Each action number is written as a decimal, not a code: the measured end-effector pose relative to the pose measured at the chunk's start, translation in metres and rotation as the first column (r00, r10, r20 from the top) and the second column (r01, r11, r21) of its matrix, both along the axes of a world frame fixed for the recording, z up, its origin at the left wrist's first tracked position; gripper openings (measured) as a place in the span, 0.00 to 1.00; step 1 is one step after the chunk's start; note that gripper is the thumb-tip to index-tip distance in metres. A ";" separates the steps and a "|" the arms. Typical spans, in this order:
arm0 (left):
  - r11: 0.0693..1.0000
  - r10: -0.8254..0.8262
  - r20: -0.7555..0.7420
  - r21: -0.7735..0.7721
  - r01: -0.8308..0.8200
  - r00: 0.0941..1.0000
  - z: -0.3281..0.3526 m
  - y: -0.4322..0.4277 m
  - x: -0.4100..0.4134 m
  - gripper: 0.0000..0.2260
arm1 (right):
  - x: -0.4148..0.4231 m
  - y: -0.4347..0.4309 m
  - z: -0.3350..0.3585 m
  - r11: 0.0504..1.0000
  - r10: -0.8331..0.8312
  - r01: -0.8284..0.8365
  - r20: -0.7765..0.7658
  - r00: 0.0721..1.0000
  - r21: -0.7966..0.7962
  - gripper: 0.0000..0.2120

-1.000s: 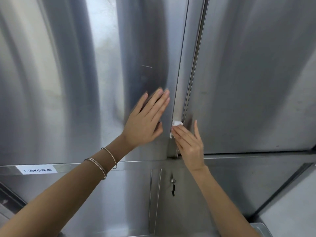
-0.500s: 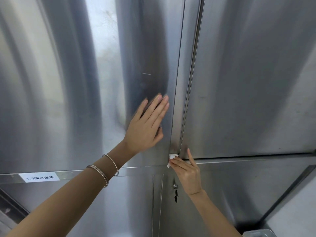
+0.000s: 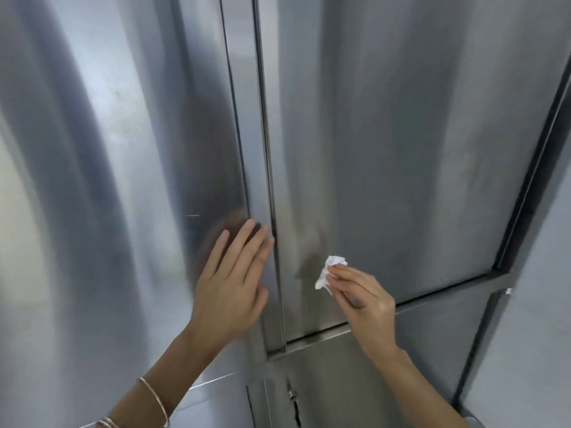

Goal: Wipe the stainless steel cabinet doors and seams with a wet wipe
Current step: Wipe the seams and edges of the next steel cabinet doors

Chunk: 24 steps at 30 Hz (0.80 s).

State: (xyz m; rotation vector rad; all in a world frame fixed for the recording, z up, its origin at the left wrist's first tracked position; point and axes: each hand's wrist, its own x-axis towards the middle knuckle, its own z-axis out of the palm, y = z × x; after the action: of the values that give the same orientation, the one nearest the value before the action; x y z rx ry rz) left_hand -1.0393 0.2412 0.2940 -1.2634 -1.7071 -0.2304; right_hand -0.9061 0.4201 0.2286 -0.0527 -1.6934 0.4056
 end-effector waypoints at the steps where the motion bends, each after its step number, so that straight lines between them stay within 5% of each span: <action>1: 0.999 -0.041 -0.008 0.007 0.042 0.999 0.008 0.012 0.004 0.25 | 0.004 0.010 0.009 0.999 -0.032 0.032 0.001 0.999 0.015 0.03; 7: 0.991 -0.129 -0.065 -0.053 0.126 0.989 0.046 0.098 0.035 0.26 | 0.033 0.084 0.054 0.987 -0.153 0.154 -0.014 0.988 0.053 0.06; 14: 0.993 0.074 -0.040 -0.092 -0.078 0.996 0.083 0.204 0.071 0.29 | 0.066 0.182 0.101 0.982 -0.178 0.182 -0.063 0.982 0.055 0.07; 24: 0.963 0.214 -0.224 -0.117 -0.244 0.951 0.134 0.321 0.081 0.46 | 0.092 0.284 0.160 0.992 -0.099 0.104 -0.081 0.992 0.066 0.07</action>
State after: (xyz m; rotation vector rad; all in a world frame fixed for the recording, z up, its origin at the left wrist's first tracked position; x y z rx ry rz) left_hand -0.9581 0.5626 0.4284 -1.1345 -1.6919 0.1622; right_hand -0.8136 0.7046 0.3890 -0.0710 -1.6193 0.2687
